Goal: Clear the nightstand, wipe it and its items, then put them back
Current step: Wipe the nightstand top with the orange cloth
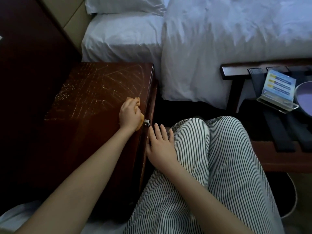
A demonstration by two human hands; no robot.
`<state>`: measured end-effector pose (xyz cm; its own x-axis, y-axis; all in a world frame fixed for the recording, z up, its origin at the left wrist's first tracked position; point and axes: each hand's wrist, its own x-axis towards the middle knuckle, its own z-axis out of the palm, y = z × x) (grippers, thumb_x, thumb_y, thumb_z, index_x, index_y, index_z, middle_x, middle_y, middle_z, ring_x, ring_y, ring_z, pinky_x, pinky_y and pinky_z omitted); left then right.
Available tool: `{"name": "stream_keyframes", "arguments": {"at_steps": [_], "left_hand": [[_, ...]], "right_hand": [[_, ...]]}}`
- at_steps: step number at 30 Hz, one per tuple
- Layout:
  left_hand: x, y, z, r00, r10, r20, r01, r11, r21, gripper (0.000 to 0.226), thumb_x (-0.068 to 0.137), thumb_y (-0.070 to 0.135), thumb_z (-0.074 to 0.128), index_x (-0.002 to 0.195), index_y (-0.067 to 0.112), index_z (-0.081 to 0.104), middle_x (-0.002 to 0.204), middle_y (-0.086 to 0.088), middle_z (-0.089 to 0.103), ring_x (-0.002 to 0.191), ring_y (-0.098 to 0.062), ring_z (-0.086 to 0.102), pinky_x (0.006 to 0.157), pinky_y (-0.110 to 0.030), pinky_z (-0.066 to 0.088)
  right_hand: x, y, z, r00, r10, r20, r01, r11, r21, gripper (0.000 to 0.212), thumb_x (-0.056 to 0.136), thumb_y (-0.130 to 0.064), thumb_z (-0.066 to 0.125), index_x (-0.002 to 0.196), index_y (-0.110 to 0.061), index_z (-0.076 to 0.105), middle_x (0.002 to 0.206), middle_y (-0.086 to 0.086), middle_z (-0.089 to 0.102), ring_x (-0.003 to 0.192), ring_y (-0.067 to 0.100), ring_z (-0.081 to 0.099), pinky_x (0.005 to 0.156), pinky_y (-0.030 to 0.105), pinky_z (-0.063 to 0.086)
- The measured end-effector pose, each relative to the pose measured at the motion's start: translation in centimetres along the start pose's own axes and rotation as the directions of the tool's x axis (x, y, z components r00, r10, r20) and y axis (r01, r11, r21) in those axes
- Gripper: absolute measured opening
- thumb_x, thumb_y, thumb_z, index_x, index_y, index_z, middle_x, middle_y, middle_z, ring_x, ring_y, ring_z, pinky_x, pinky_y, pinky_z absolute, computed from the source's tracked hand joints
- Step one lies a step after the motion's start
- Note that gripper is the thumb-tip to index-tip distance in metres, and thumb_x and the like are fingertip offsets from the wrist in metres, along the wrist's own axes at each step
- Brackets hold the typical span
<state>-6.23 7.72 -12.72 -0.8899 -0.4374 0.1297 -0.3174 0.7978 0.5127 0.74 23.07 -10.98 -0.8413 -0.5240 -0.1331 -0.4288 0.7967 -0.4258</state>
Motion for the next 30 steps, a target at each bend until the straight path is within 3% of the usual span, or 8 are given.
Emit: {"name": "stream_keyframes", "arguments": {"at_steps": [6,10,15,18,21,24,27,30], "left_hand": [[-3.3,-0.7,-1.0,0.964,0.224,0.145,-0.223,0.974,-0.027,0.033,0.088,0.008,0.051,0.118,0.016,0.062,0.128,-0.001,0.056,0.128,-0.019,0.042,0.101,-0.029,0.034],[-7.2,-2.9,-3.2,0.954,0.26,0.149,-0.257,0.966,-0.034,0.031,0.087,0.004,0.054,0.115,0.013,0.064,0.126,-0.003,0.057,0.124,-0.019,0.045,0.102,-0.025,0.03],[-6.8,-6.1,-4.5,0.997,0.063,0.048,-0.065,0.998,0.024,0.032,0.092,0.007,0.048,0.12,0.014,0.06,0.131,-0.005,0.053,0.129,-0.021,0.04,0.105,-0.032,0.032],[-4.2,-5.0,-3.4,0.997,-0.074,-0.038,0.075,0.997,0.025,0.034,0.093,0.009,0.044,0.125,0.013,0.056,0.137,-0.007,0.048,0.134,-0.022,0.033,0.108,-0.033,0.028],[-1.7,-3.2,-1.6,0.991,-0.116,-0.072,0.117,0.993,0.012,0.036,0.093,0.008,0.044,0.127,0.012,0.056,0.136,-0.009,0.049,0.134,-0.024,0.033,0.109,-0.033,0.027],[-1.7,-1.3,-0.7,1.0,0.027,0.003,-0.027,1.0,0.0,0.036,0.091,0.008,0.046,0.125,0.014,0.058,0.129,-0.007,0.054,0.126,-0.024,0.042,0.104,-0.031,0.032],[-4.0,-1.5,-1.4,0.958,0.244,0.153,-0.24,0.97,-0.042,0.035,0.089,0.008,0.049,0.122,0.017,0.06,0.129,-0.003,0.055,0.125,-0.02,0.043,0.102,-0.027,0.03],[-6.9,-3.7,-3.4,0.93,0.307,0.203,-0.299,0.952,-0.07,0.037,0.088,0.005,0.052,0.122,0.019,0.06,0.13,-0.002,0.054,0.127,-0.018,0.041,0.103,-0.024,0.026]], "right_hand": [[0.1,-0.1,0.0,1.0,0.006,-0.003,-0.006,1.0,0.001,0.058,0.1,-0.031,0.031,0.151,-0.013,0.01,0.159,0.007,0.005,0.146,0.024,-0.003,0.114,0.044,-0.011],[-0.2,-0.2,0.3,1.0,0.01,0.024,-0.01,1.0,0.002,0.058,0.1,-0.033,0.031,0.151,-0.014,0.011,0.159,0.007,0.006,0.146,0.024,-0.003,0.114,0.044,-0.01],[-0.1,-0.1,0.3,0.998,-0.018,0.055,0.018,1.0,-0.008,0.058,0.1,-0.034,0.03,0.151,-0.016,0.009,0.159,0.005,0.004,0.146,0.023,-0.005,0.114,0.043,-0.012],[-0.1,-0.2,0.2,0.998,-0.03,0.062,0.03,1.0,-0.004,0.058,0.101,-0.034,0.029,0.152,-0.016,0.008,0.159,0.005,0.003,0.146,0.022,-0.005,0.114,0.042,-0.012],[-0.2,-0.4,0.3,0.999,-0.038,0.032,0.038,0.999,0.009,0.058,0.1,-0.033,0.03,0.152,-0.017,0.009,0.159,0.005,0.004,0.146,0.022,-0.004,0.114,0.041,-0.01],[-0.3,-0.6,0.2,1.0,-0.028,-0.003,0.028,0.999,0.036,0.057,0.1,-0.03,0.031,0.151,-0.017,0.01,0.159,0.005,0.006,0.146,0.021,-0.002,0.115,0.039,-0.009],[-0.1,-0.8,0.3,1.0,-0.017,-0.02,0.018,0.998,0.061,0.057,0.1,-0.029,0.032,0.151,-0.017,0.011,0.159,0.004,0.007,0.146,0.021,-0.001,0.115,0.038,-0.008],[0.0,-1.0,0.7,1.0,-0.027,0.0,0.027,0.999,0.04,0.057,0.1,-0.031,0.031,0.151,-0.018,0.01,0.159,0.004,0.006,0.146,0.02,-0.002,0.115,0.038,-0.009]]}}
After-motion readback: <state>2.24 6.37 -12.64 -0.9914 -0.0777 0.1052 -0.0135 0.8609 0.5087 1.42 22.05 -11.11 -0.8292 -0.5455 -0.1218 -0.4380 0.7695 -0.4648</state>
